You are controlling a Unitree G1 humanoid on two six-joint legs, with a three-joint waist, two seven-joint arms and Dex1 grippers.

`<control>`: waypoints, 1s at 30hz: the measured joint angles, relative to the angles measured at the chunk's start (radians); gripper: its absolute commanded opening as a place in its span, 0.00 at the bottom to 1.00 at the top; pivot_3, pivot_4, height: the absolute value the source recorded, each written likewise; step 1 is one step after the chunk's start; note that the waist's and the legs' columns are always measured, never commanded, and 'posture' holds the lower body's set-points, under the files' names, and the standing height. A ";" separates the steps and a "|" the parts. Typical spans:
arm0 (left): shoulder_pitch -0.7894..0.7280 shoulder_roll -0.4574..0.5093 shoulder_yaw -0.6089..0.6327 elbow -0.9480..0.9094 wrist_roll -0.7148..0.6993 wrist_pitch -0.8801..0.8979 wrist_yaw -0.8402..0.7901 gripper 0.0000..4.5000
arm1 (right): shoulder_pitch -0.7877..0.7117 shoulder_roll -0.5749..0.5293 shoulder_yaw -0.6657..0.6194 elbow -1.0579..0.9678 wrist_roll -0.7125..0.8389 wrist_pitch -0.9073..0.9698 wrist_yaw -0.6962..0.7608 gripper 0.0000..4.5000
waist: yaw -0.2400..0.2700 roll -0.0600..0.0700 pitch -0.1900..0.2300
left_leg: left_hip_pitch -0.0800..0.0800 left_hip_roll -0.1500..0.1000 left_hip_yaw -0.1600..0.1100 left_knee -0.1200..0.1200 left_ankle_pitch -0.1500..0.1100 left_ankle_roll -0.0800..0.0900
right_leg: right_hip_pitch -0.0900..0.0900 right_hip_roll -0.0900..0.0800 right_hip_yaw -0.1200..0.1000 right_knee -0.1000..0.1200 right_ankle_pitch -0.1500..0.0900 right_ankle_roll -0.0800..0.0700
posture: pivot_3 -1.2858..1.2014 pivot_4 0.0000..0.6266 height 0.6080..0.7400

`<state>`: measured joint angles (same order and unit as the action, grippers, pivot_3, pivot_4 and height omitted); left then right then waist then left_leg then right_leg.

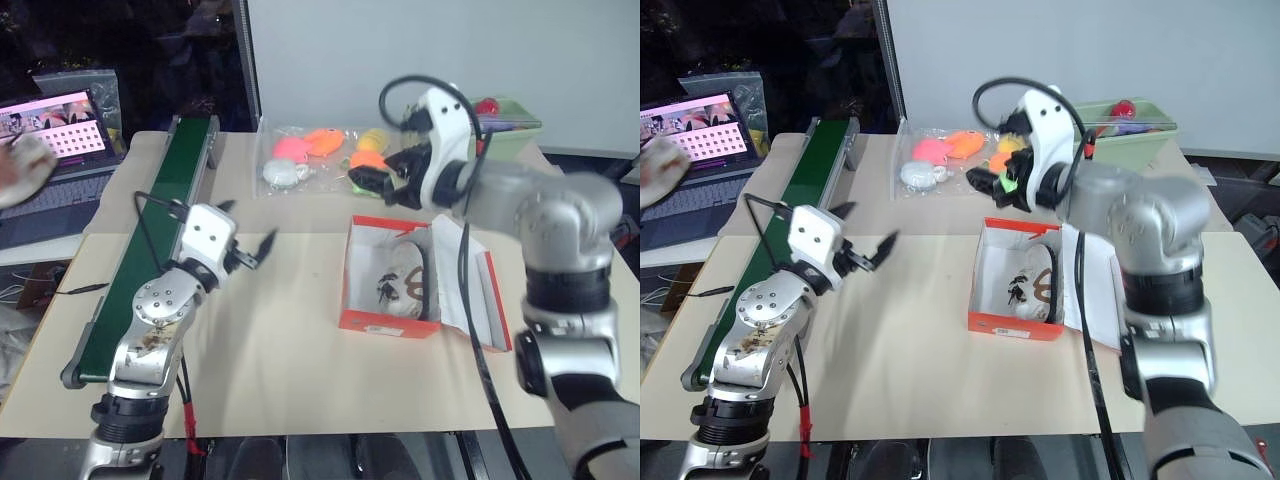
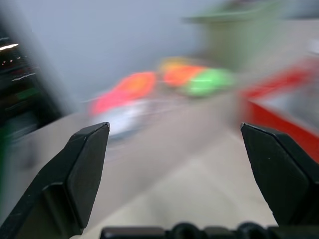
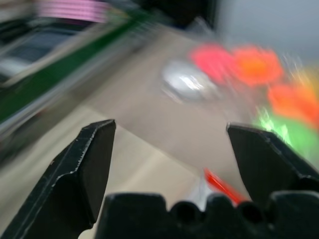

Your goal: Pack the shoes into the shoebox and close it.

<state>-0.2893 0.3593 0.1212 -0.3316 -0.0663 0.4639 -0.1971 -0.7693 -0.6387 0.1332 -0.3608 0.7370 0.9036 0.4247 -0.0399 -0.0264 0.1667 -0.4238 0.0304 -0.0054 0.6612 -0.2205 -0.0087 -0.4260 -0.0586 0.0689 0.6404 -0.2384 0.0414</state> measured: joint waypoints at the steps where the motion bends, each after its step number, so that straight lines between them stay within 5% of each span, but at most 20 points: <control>1: 0.001 -0.019 0.017 0.003 0.020 0.035 0.047 1.00 | 0.066 -0.013 0.015 -0.041 -0.010 -0.054 0.077 0.93 | -0.001 0.000 0.000 | 0.000 0.000 0.000 0.000 0.000 0.000 | 0.000 0.000 0.000 0.000 0.000 0.000 | 0.52 0.24 0.92; 5: 0.061 -0.021 0.138 0.072 0.061 0.146 0.165 1.00 | 0.293 -0.052 0.047 -0.096 -0.062 -0.211 0.289 0.97 | -0.006 -0.002 0.000 | 0.006 0.000 0.001 0.002 0.000 0.000 | 0.002 0.000 0.002 0.002 0.001 -0.002 | 0.52 0.24 0.92; 18: 0.087 0.052 0.192 0.154 0.050 0.151 0.111 1.00 | 0.333 0.094 0.094 0.018 -0.221 -0.359 0.359 0.97 | 0.004 -0.005 0.000 | 0.008 0.001 0.001 0.001 0.002 -0.003 | 0.004 0.001 0.001 0.002 0.002 -0.003 | 0.52 0.24 0.92; 30: 0.060 0.055 0.193 0.185 0.037 0.195 0.103 1.00 | 0.345 0.109 0.130 0.033 -0.298 -0.384 0.403 0.97 | 0.003 -0.005 0.000 | 0.009 0.001 0.001 0.001 0.002 -0.003 | 0.004 0.001 0.001 0.003 0.002 -0.003 | 0.52 0.24 0.92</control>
<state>-0.2291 0.4142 0.3142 -0.1465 -0.0291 0.6588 -0.0936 -0.4239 -0.5292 0.2637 -0.3276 0.4390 0.5193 0.8279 -0.0373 -0.0311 0.1669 -0.4147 0.0310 -0.0045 0.6626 -0.2181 -0.0122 -0.4222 -0.0579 0.0703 0.6434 -0.2367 0.0384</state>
